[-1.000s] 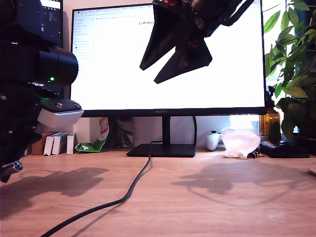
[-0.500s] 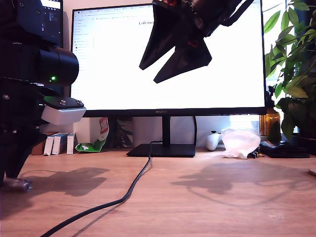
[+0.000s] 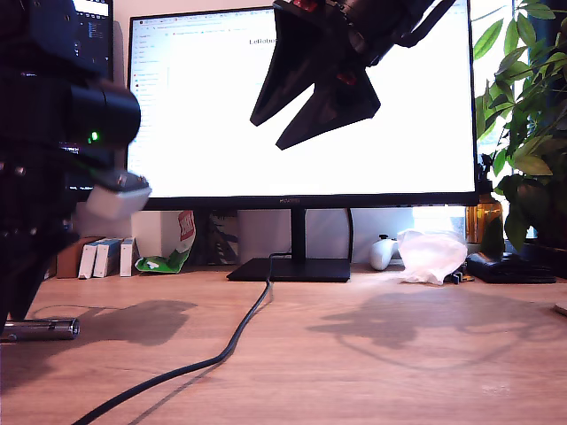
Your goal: Pick the metallic laser pointer with your right arm, pass it to your left arm, then place it down to the left side of the table
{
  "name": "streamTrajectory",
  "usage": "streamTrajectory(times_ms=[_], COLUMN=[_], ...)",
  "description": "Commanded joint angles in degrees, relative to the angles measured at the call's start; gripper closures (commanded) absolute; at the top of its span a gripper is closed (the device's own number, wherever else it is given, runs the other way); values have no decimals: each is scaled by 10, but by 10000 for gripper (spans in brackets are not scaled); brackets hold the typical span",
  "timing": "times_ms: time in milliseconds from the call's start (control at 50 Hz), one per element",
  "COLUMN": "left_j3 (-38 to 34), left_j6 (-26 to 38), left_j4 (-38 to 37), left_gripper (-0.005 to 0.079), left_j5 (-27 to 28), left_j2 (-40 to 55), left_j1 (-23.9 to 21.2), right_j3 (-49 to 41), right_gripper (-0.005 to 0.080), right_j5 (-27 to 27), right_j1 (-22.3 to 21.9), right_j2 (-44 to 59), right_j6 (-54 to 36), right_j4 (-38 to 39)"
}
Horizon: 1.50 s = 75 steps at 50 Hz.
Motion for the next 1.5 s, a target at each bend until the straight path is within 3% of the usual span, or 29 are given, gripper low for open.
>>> streamTrajectory(times_ms=[0, 100, 220, 460, 680, 840, 1080, 1300, 1480], left_j3=[17, 28, 36, 36, 36, 36, 36, 36, 36], left_j6=[-23, -83, -122, -283, -343, -365, -395, -417, -434], left_j4=[2, 0, 6, 71, 144, 203, 228, 282, 293], left_gripper=[557, 648, 766, 766, 766, 766, 766, 766, 766], left_j5=[10, 34, 75, 187, 259, 332, 445, 461, 506], left_j2=[-39, -66, -93, -125, -151, -167, -219, -276, -278], left_j1=[-4, -4, -4, 8, 38, 85, 175, 247, 296], right_j3=[8, 8, 8, 8, 8, 8, 7, 7, 5], right_gripper=[397, 413, 526, 763, 765, 765, 765, 765, 765], right_j5=[0, 1, 11, 32, 108, 129, 163, 196, 210], right_j1=[5, 5, 4, -4, -33, -69, -130, -185, -225], right_j2=[-2, -2, -2, -2, -11, -35, -96, -158, -174], right_j6=[-3, -3, -2, 0, 34, 51, 47, 47, 47], right_j4=[0, -3, -3, -27, 21, 106, 155, 218, 220])
